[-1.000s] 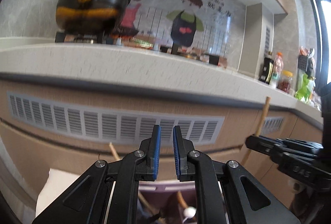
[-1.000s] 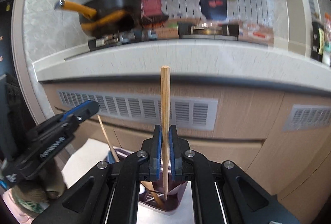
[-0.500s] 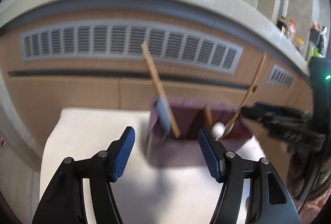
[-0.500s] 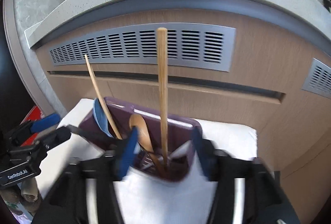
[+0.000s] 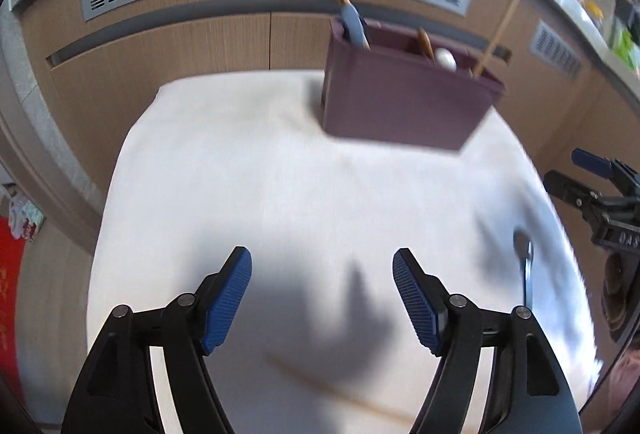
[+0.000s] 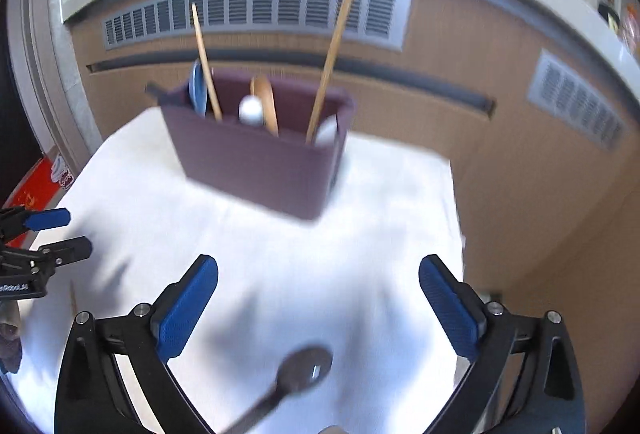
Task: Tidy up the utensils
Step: 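Close the right tool on the dark grey spoon handle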
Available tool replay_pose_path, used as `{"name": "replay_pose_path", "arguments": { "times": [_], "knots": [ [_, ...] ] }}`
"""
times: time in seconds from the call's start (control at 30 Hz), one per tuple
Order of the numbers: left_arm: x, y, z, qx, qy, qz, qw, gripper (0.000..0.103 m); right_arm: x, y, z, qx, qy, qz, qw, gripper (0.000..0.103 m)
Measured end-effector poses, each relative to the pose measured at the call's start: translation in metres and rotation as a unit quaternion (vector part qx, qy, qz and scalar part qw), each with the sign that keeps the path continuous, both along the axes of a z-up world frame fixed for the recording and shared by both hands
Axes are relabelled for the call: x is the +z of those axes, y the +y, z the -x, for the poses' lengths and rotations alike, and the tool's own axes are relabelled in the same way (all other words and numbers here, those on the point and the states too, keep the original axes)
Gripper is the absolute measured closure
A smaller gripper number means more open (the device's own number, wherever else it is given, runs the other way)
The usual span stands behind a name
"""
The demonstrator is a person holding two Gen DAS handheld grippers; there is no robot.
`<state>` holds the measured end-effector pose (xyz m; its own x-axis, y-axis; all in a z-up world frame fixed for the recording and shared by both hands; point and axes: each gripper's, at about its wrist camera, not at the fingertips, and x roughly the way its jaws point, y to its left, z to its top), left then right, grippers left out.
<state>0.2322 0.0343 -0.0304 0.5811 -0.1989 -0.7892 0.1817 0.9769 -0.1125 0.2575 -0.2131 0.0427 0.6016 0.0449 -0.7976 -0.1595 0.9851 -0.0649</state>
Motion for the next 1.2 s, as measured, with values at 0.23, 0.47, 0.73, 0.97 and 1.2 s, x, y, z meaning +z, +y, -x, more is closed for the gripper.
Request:
{"name": "replay_pose_path", "arguments": {
  "times": [0.23,0.47,0.73,0.97,1.2],
  "knots": [
    [-0.01,-0.016,0.061,-0.07,0.023,-0.038,0.9966,0.024,-0.042,-0.013,0.03,-0.035,0.064,-0.04,0.997,0.021],
    [-0.019,-0.039,0.093,-0.147,0.049,-0.079,0.9848,0.024,-0.067,0.0,0.03,-0.027,0.084,-0.018,0.996,0.049],
    [-0.025,-0.065,0.115,-0.237,0.062,-0.11,0.9631,0.024,-0.059,-0.014,0.045,-0.007,0.084,-0.017,0.996,0.083],
    [-0.035,-0.086,0.089,-0.228,0.048,-0.156,0.9598,0.024,-0.058,-0.024,0.057,-0.007,0.085,-0.025,0.996,0.082],
    [-0.033,-0.091,0.038,-0.179,0.015,-0.182,0.9667,0.024,-0.058,-0.025,0.057,-0.004,0.087,-0.034,0.996,0.082]
  ]
}}
